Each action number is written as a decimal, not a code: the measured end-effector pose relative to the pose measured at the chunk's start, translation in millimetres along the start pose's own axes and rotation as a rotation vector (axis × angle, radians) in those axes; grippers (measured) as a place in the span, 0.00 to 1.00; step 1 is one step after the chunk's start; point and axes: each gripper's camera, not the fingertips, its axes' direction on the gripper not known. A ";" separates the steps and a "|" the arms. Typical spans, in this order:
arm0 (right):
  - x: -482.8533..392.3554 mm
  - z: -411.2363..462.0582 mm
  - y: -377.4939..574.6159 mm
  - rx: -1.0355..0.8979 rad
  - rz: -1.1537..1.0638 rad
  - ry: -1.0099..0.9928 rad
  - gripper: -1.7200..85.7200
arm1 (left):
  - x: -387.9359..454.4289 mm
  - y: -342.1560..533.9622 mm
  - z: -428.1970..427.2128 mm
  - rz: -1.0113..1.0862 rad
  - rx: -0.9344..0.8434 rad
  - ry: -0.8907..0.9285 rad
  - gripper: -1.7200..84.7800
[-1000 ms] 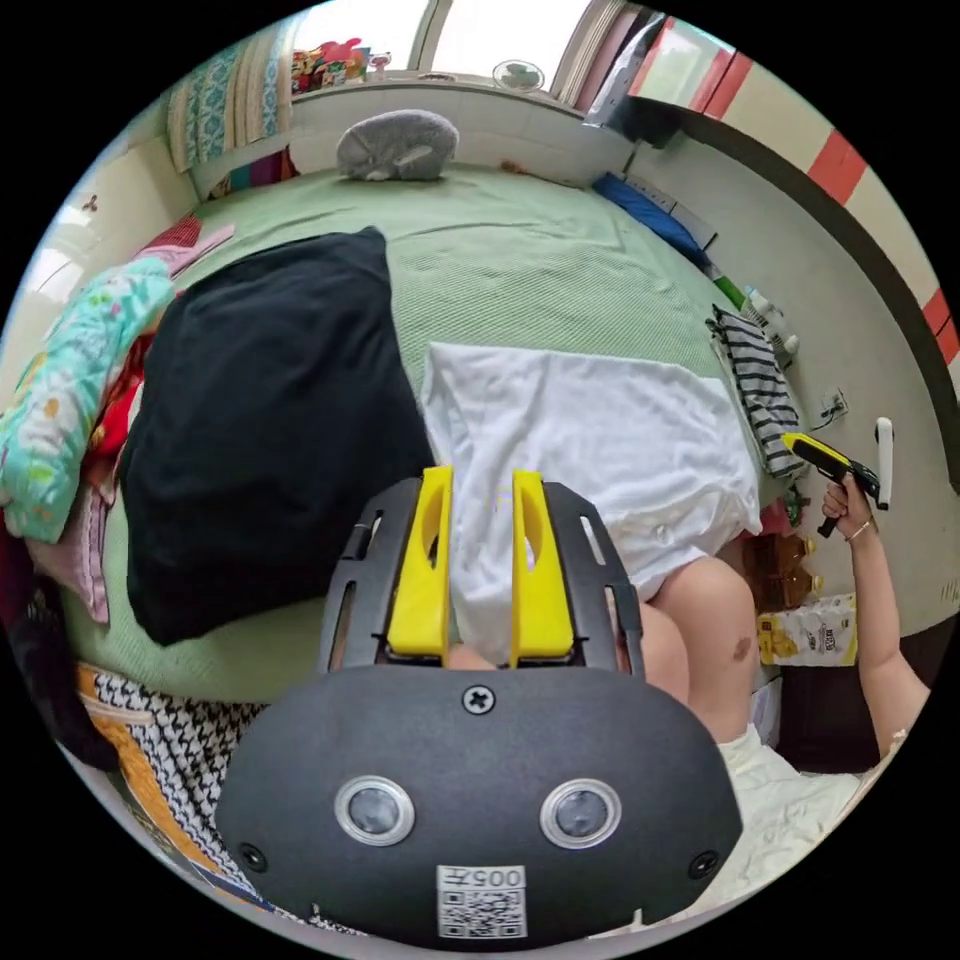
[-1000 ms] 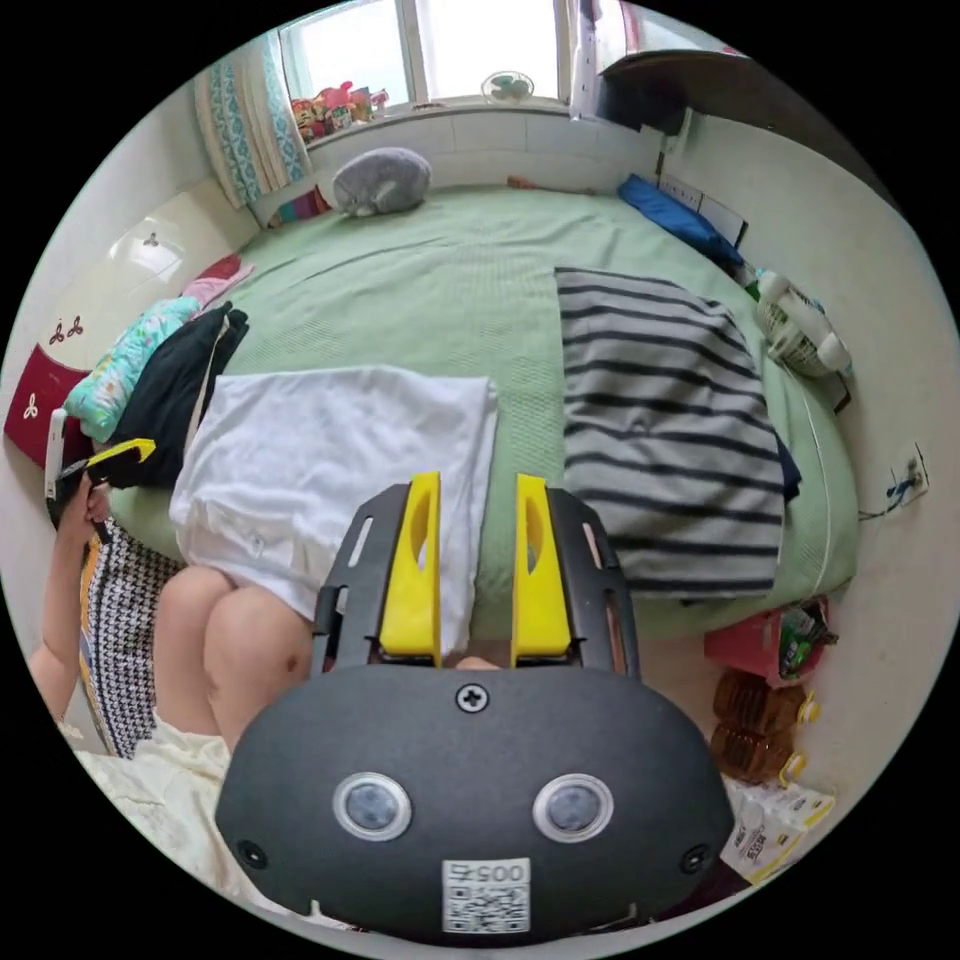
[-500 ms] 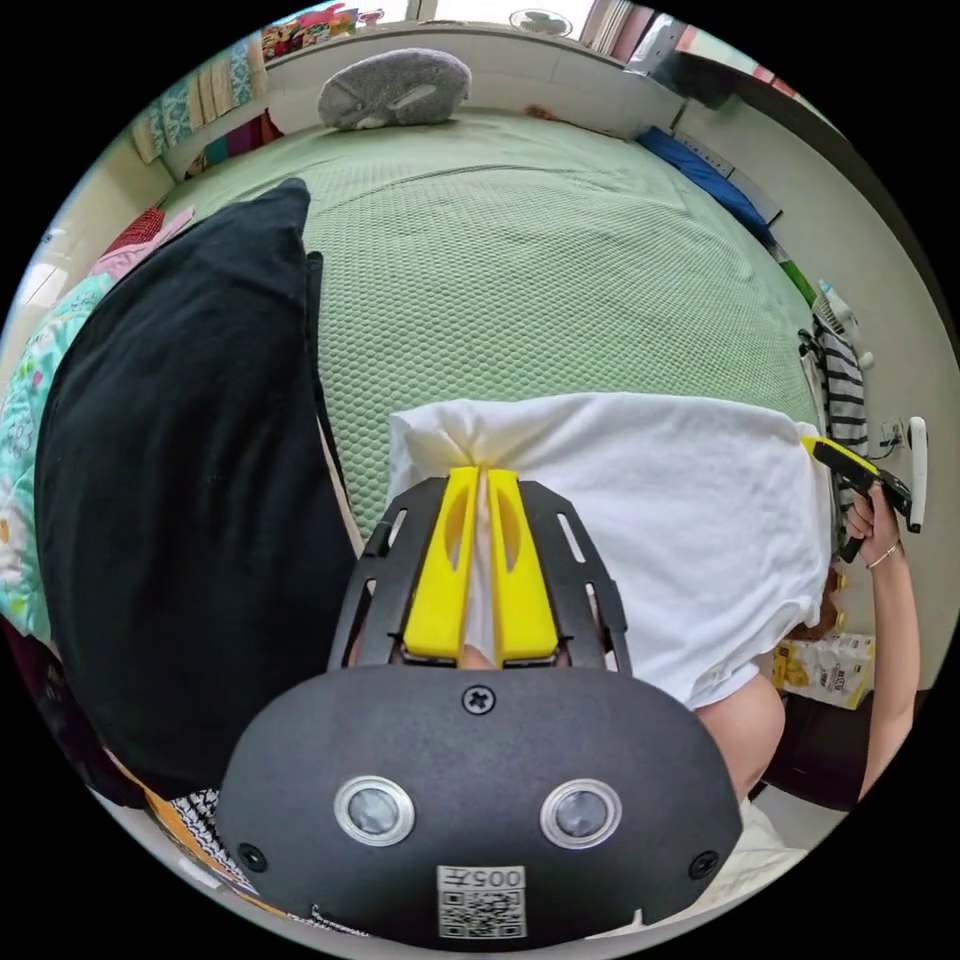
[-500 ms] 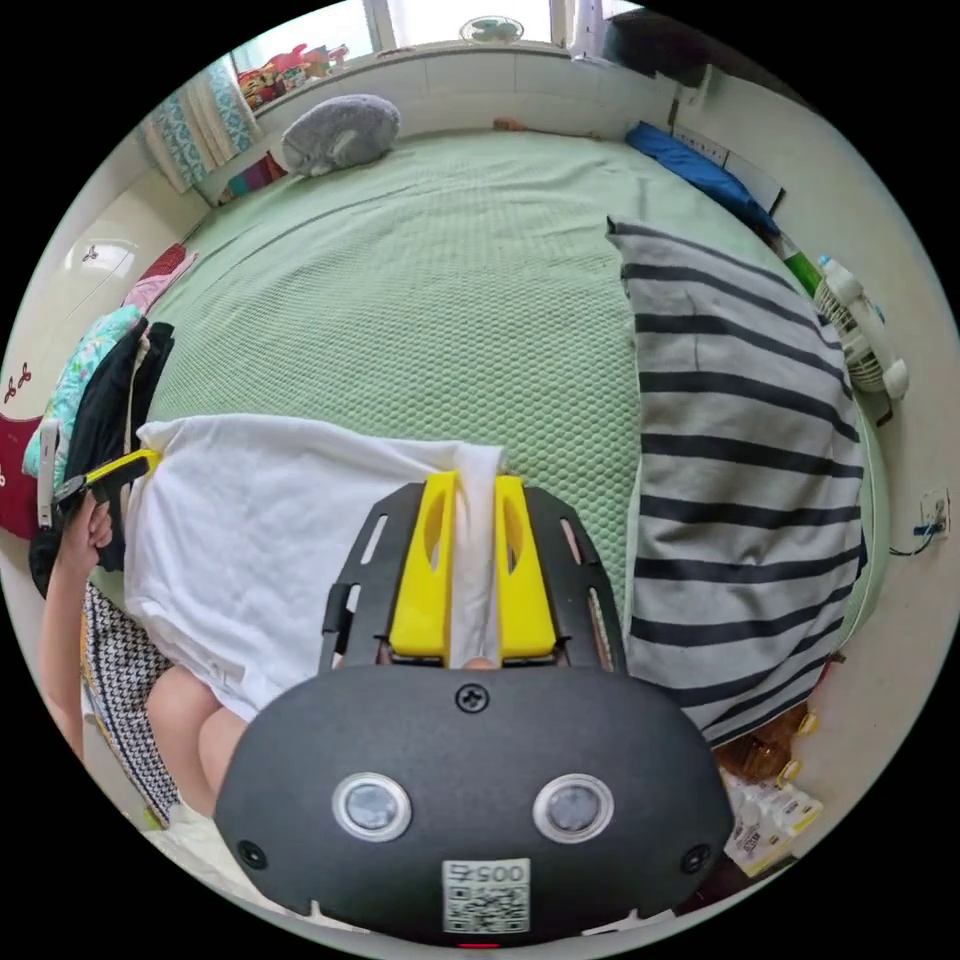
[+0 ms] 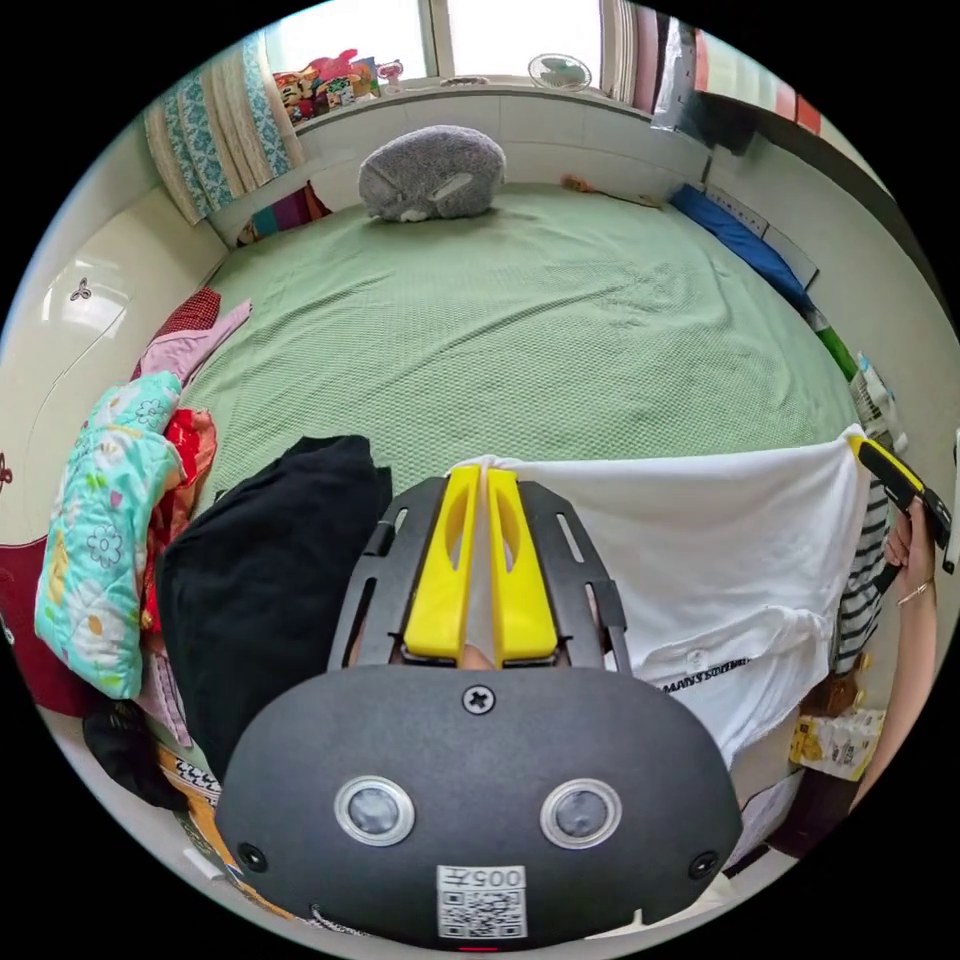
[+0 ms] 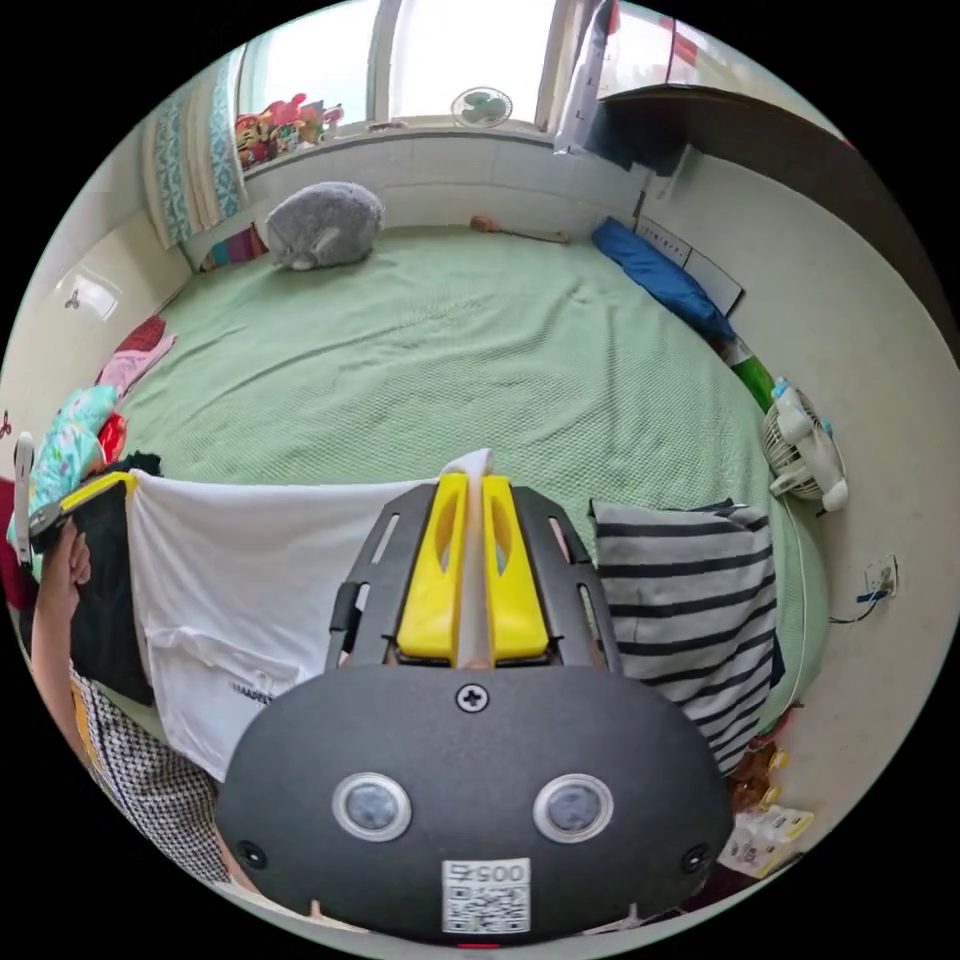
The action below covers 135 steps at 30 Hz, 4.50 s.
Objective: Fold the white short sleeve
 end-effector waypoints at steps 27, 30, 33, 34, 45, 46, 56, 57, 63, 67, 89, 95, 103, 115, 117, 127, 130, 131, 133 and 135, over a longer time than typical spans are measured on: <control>-59.1 43.2 125.2 -0.193 -0.513 -0.214 0.04 | 85.6 111.1 60.9 0.377 -0.104 0.155 0.10; -49.8 29.7 137.0 -0.143 -0.513 -0.264 0.00 | 79.8 120.1 53.1 0.347 -0.091 0.205 0.06; -35.8 7.7 149.0 -0.074 -0.486 -0.324 0.00 | 77.2 131.6 36.7 0.359 -0.055 0.215 0.04; -33.5 3.0 151.6 -0.063 -0.484 -0.331 0.00 | 76.7 134.0 32.5 0.360 -0.046 0.215 0.04; -4.1 -49.7 246.3 -0.013 -0.495 -0.434 0.03 | 68.6 229.1 -9.5 0.398 -0.008 0.239 0.07; -4.4 -43.9 252.6 -0.043 -0.489 -0.431 0.04 | 67.8 235.7 -4.7 0.396 -0.033 0.236 0.07; 22.3 -43.2 296.2 -0.025 -0.386 -0.213 0.10 | 14.7 282.5 -22.2 0.287 -0.035 0.147 0.09; 24.8 -44.3 294.7 -0.004 -0.383 -0.174 0.10 | 8.6 282.0 -26.1 0.277 -0.024 0.128 0.09; 12.5 -19.4 289.7 0.009 -0.525 0.056 0.10 | -7.8 283.4 -31.1 0.242 -0.013 0.121 0.09; 5.7 2.1 280.6 -0.040 -0.587 0.068 0.10 | -12.8 290.4 -28.6 0.229 -0.026 0.138 0.08; 85.3 -83.6 248.5 -0.014 0.026 -0.474 0.01 | -29.3 322.7 -64.1 0.214 -0.015 0.192 0.06; 106.3 -44.3 275.5 -0.174 0.095 -0.175 0.01 | -34.5 332.3 -75.9 0.176 0.007 0.181 0.07; 71.9 -63.1 315.1 -0.128 -0.037 -0.201 0.03 | -24.8 324.9 -89.5 0.213 0.103 0.080 0.13; -11.0 -100.7 386.3 -0.016 -0.222 -0.178 0.02 | -6.4 262.4 -43.4 0.215 0.049 -0.076 0.10; -14.1 -106.3 390.8 -0.001 -0.231 -0.155 0.01 | -5.5 255.2 -32.0 0.212 0.005 -0.058 0.09; -24.2 -128.8 414.6 0.077 -0.178 -0.139 0.01 | -10.7 257.6 -44.9 0.133 -0.070 0.024 0.03; -30.7 -133.7 427.1 0.086 -0.168 -0.173 0.01 | -14.8 258.4 -73.5 0.110 -0.072 0.117 0.03; -33.3 -135.7 432.5 0.088 -0.168 -0.184 0.01 | -17.7 259.6 -86.6 0.094 -0.069 0.167 0.03; -35.9 -138.8 439.9 0.088 -0.166 -0.202 0.01 | -21.0 262.4 -103.3 0.089 -0.063 0.201 0.03; -36.2 -142.5 449.0 0.092 -0.151 -0.227 0.01 | -24.7 267.0 -108.6 0.084 -0.039 0.091 0.02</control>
